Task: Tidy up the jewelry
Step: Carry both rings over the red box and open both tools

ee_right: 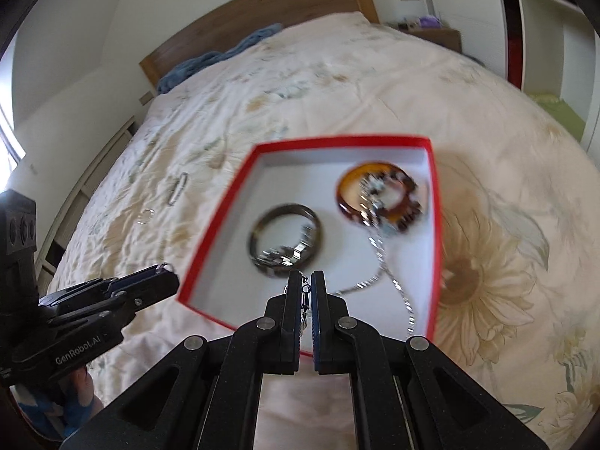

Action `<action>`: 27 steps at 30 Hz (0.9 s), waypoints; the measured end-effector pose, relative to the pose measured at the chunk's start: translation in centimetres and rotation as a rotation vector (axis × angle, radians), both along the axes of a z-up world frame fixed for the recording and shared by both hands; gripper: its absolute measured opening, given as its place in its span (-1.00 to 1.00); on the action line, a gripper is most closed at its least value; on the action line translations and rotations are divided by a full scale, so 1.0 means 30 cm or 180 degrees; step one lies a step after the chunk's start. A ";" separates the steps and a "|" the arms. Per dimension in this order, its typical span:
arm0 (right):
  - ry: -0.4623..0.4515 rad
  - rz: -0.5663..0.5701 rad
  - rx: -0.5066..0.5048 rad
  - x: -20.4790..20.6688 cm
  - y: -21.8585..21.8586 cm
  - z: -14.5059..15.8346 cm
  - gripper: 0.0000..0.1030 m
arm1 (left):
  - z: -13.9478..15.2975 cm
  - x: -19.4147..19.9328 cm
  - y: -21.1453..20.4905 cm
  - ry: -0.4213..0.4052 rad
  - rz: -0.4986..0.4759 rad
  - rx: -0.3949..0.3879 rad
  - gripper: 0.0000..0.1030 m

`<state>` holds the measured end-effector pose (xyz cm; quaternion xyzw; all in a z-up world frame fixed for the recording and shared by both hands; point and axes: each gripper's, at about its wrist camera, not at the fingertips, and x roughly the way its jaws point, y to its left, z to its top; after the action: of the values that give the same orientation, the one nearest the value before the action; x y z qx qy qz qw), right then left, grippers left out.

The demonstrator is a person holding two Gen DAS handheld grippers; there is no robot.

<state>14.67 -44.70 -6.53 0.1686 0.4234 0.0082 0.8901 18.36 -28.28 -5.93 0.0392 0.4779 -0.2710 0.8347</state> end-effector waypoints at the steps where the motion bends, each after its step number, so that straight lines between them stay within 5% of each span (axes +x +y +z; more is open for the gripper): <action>1: 0.0014 -0.0002 0.0014 0.000 -0.010 -0.016 -0.90 | -0.015 0.005 -0.025 0.0023 -0.0024 0.0018 -0.64; 11: 0.0095 -0.0018 0.0065 0.023 -0.095 -0.111 -0.90 | -0.152 0.039 -0.160 0.0229 -0.0155 0.0185 -0.64; 27: 0.0245 -0.0026 -0.0295 0.032 -0.088 -0.110 -0.68 | -0.167 0.065 -0.174 0.0369 -0.0090 0.0241 -0.62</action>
<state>15.63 -47.35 -9.82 0.1291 0.4566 -0.0216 0.8800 20.31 -33.50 -10.93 0.0618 0.5347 -0.2663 0.7996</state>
